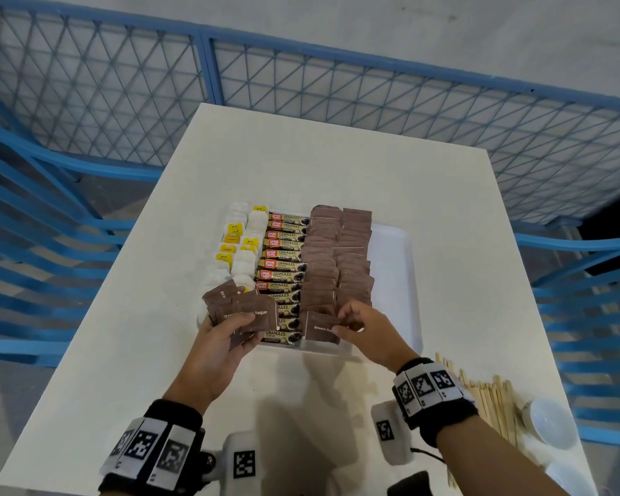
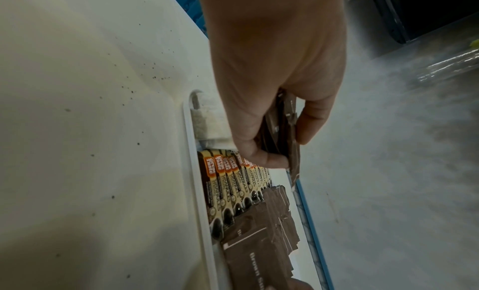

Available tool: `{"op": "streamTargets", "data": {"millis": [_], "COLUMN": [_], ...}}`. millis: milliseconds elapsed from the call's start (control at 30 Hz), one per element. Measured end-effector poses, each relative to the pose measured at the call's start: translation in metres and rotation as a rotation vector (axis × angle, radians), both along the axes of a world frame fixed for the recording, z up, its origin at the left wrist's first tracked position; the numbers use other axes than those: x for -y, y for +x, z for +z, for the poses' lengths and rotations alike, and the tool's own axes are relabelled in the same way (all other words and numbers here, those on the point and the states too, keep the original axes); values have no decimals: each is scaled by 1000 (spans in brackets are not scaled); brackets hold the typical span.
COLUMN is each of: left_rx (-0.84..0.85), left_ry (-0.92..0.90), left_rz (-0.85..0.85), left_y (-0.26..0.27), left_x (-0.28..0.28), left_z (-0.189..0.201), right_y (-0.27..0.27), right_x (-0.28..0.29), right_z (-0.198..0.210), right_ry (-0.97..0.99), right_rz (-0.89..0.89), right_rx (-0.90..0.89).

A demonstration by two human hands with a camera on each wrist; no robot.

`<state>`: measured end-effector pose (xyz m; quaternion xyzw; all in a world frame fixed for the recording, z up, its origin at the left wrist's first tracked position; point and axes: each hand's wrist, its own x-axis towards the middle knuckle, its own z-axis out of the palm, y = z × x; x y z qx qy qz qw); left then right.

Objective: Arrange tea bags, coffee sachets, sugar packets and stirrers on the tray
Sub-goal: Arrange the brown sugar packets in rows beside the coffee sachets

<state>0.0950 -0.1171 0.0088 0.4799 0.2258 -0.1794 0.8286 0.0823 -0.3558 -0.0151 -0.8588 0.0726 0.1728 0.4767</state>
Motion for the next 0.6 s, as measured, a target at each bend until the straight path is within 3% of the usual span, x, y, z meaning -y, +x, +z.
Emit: {"op": "streamTargets", "data": {"millis": [200, 433, 600], "left_rx": [0, -2, 13], "left_ry": [9, 5, 15], "left_rz": [-13, -16, -66], "left_y": [0, 0, -1], "left_x": [4, 5, 8], "left_z": [1, 3, 4], "right_y": [2, 3, 4], "right_x": [-7, -23, -28], "right_z": [-11, -18, -17], "right_ry": [-115, -226, -310], "right_rz": [-14, 90, 50], "right_rx": [41, 74, 123]}}
